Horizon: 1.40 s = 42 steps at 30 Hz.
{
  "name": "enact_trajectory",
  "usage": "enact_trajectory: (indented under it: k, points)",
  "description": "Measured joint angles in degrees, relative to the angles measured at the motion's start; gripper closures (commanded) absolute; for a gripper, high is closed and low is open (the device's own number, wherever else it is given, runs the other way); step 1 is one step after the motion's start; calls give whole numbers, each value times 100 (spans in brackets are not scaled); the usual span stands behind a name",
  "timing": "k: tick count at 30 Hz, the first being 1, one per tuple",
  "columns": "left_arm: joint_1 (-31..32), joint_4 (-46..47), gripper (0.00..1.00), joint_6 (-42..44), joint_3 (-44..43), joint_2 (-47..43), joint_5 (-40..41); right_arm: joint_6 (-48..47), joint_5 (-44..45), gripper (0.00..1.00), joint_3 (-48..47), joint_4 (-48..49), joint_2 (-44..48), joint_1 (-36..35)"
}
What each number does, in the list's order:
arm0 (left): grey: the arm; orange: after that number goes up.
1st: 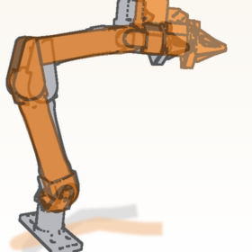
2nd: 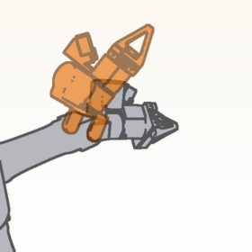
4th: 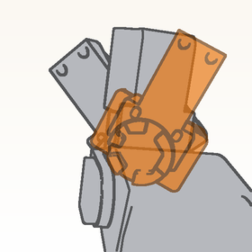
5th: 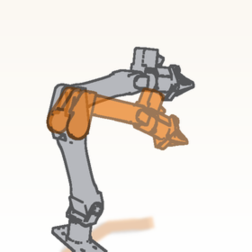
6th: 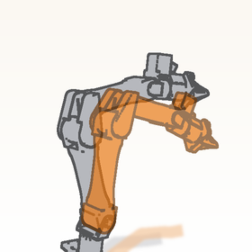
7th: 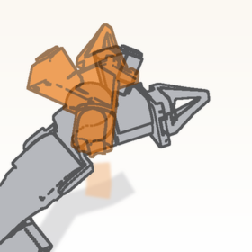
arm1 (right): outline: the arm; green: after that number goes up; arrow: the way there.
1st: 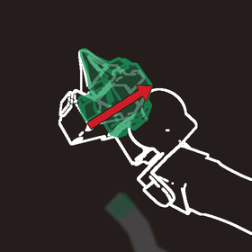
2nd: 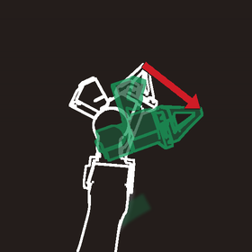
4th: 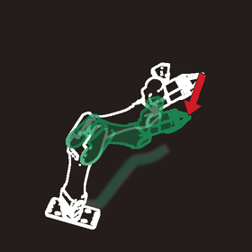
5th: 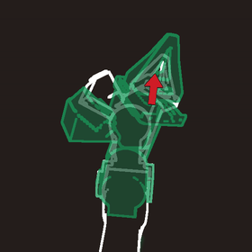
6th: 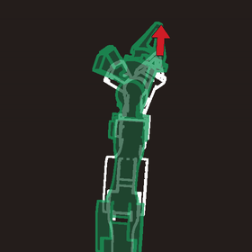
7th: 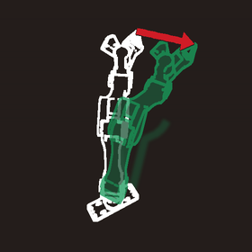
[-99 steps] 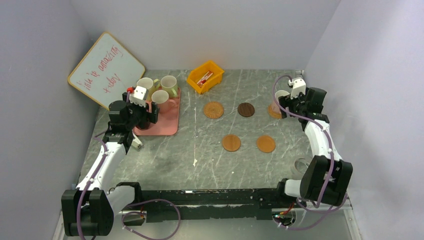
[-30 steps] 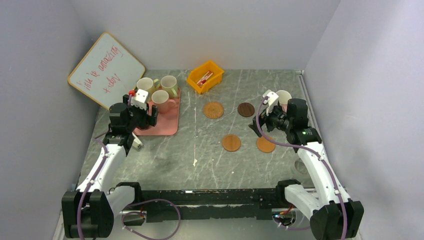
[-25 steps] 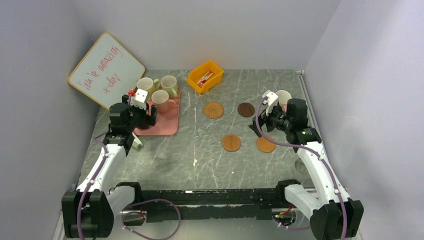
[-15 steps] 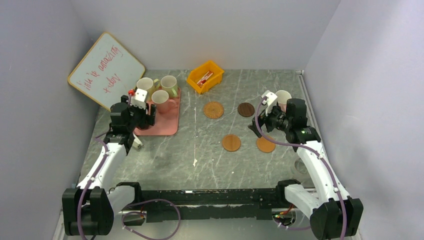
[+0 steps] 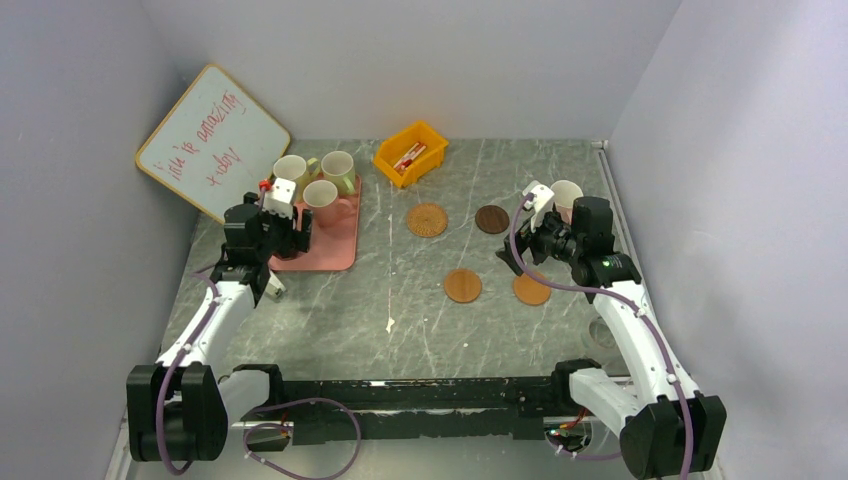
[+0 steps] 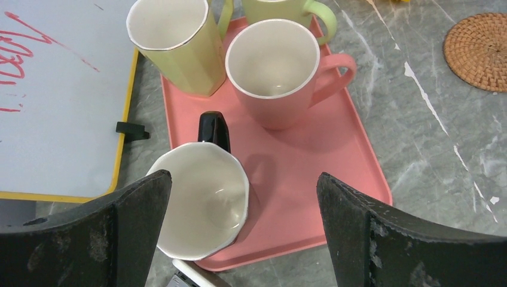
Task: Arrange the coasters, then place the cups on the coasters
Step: Pick up the cup from the tray.
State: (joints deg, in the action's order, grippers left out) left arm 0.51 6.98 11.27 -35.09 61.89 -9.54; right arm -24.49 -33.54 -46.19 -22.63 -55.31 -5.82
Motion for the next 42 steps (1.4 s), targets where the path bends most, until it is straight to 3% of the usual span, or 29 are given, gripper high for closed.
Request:
enact_trajectory:
  k: [11, 22, 36, 42]
  points:
    - [0, -39, 4, 15, -2, -103, -433, -4, -2, 0, 0, 0, -20, 0]
    - [-24, -570, 4, 166, -684, -26, 334, -20, -2, 0, 2, 0, -26, 0]
    - [-28, -901, 4, 87, -2763, 2476, 190, -59, -85, 0, 33, 0, -26, -2]
    - [-28, -890, 4, -63, -3265, 3023, 190, -61, -101, 0, 35, 0, -26, -2]
